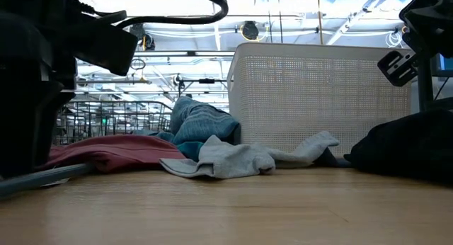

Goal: Pick & Place Cloths
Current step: Put the pink boxers into the transparent bin

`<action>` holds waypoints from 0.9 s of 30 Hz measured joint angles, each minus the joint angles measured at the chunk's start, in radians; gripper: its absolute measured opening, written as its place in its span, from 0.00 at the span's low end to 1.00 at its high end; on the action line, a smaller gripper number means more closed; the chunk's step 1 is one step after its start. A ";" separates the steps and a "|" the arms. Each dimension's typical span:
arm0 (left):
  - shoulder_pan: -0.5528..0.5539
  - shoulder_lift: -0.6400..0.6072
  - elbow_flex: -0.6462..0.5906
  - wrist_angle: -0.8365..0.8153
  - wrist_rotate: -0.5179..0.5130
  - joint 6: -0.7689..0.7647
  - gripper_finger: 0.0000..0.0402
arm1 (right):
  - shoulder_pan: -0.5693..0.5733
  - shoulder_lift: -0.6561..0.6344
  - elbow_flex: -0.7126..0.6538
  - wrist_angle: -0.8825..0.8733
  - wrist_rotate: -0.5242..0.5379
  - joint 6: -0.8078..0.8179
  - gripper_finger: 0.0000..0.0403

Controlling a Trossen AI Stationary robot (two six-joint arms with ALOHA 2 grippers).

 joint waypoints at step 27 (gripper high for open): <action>0.063 -0.199 -0.005 -0.020 -0.133 -0.012 0.00 | 0.000 0.000 0.000 0.000 0.001 0.016 0.01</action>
